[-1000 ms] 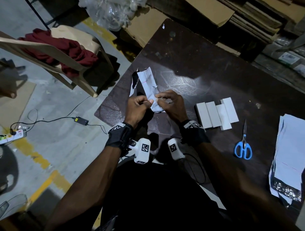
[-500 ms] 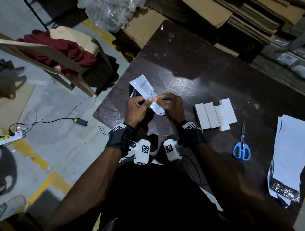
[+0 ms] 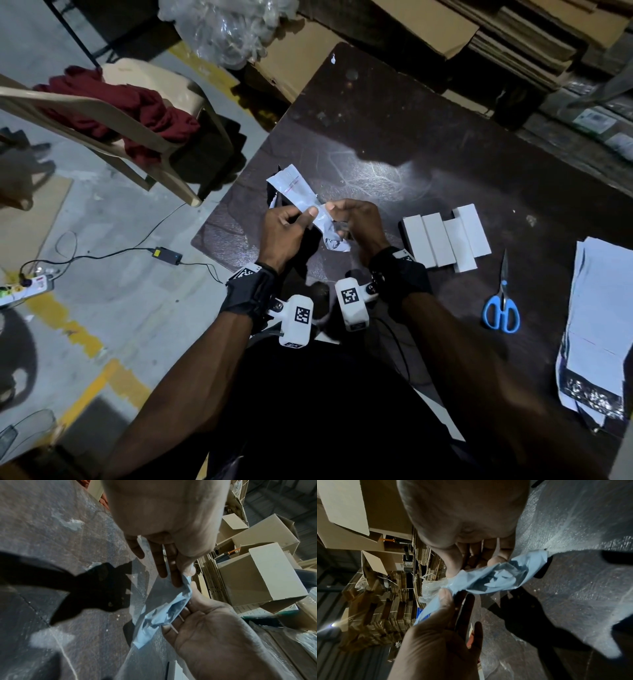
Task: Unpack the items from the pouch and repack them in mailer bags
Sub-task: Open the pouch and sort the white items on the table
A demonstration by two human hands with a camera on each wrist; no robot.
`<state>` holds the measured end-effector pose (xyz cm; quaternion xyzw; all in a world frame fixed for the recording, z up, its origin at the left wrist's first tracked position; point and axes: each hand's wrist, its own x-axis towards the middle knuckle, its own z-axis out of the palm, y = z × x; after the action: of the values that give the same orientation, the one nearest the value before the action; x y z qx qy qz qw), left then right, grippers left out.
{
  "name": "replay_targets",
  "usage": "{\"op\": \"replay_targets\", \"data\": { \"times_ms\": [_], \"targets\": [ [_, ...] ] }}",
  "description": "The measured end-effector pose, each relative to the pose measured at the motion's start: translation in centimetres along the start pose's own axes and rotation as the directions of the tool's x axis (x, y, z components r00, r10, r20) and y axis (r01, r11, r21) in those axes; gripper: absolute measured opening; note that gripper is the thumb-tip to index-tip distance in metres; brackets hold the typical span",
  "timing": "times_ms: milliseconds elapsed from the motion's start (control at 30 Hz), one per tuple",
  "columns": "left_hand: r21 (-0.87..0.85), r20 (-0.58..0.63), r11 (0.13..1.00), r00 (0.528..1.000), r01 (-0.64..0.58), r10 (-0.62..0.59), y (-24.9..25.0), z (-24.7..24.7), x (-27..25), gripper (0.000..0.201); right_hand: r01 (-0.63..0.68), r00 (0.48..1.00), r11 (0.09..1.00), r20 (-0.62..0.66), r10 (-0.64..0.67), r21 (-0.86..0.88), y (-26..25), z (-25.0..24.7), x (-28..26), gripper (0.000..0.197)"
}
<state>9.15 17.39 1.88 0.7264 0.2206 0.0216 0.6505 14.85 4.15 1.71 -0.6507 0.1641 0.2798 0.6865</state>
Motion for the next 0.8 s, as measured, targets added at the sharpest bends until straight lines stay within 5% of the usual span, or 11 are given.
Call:
{"op": "replay_targets", "data": {
  "times_ms": [800],
  "targets": [
    [-0.008,0.001,0.996,0.996,0.086,-0.086,-0.06,-0.89,-0.29,0.042,0.064,0.998,0.988,0.013,-0.062,-0.138,-0.62,-0.21,-0.17,0.017]
  ]
}}
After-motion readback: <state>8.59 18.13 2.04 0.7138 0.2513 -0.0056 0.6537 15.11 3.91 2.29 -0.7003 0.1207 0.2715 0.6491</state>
